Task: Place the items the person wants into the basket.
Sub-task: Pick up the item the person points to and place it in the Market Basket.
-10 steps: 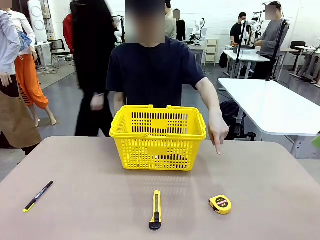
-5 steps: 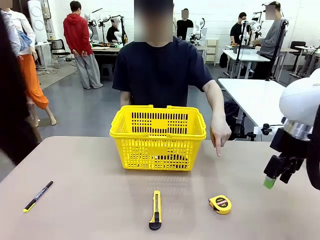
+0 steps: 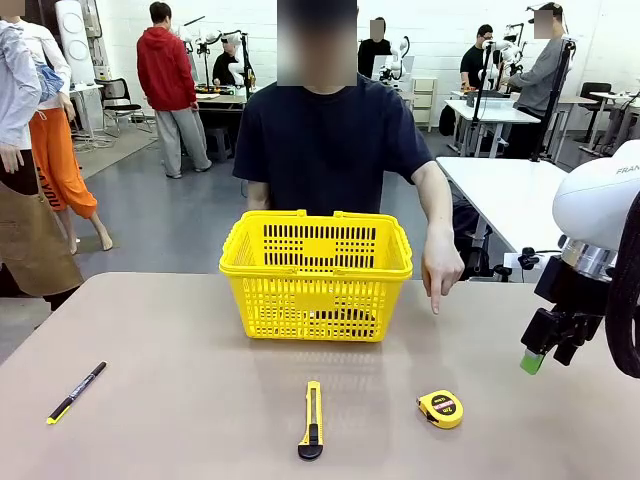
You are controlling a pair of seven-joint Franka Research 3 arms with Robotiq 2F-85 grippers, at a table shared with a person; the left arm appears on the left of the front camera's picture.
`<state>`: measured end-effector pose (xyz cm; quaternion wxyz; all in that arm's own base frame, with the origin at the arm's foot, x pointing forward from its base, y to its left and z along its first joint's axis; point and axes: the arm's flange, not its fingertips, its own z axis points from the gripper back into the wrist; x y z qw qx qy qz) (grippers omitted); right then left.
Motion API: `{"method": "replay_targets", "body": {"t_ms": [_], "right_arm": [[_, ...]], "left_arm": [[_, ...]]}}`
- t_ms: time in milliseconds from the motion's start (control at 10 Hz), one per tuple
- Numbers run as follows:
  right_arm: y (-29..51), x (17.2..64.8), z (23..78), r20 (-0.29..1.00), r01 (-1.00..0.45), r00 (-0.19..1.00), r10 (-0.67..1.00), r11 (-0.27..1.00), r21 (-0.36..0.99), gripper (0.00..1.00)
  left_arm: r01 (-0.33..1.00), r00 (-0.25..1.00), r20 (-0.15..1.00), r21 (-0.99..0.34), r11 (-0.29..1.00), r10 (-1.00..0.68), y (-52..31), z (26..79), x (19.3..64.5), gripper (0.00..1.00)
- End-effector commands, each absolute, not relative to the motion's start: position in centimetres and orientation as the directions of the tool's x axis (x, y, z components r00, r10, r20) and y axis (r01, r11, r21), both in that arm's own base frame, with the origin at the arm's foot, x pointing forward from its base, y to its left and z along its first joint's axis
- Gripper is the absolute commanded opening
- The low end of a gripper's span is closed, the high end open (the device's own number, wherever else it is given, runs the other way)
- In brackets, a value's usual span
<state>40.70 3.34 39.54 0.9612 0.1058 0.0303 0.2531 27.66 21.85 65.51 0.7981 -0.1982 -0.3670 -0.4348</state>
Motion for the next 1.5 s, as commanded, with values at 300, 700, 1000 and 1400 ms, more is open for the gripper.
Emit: {"method": "replay_targets", "body": {"t_ms": [300, 700, 1000, 1400], "right_arm": [[5.4, 40.4, 39.8, -0.003, -0.440, 0.894, 0.447, 0.881, 0.175, 1.00], [14.7, 41.5, 36.7, -0.052, -0.400, 0.911, 0.410, 0.906, 0.139, 1.00], [19.5, 39.9, 34.6, 0.001, -0.416, 0.909, 0.416, 0.909, 0.038, 1.00], [22.0, 37.7, 33.0, 0.042, -0.488, 0.869, 0.492, 0.869, -0.081, 1.00]], "left_arm": [[0.842, 0.344, 0.763, 0.009, 0.540, -0.547, 21.8, 65.5, 27.6, 1.00], [0.842, 0.344, 0.763, 0.009, 0.540, -0.547, 21.8, 65.5, 27.6, 1.00], [0.842, 0.344, 0.763, 0.009, 0.540, -0.547, 21.8, 65.5, 27.6, 1.00], [0.842, 0.344, 0.763, 0.009, 0.540, -0.547, 21.8, 65.5, 27.6, 1.00]]}}
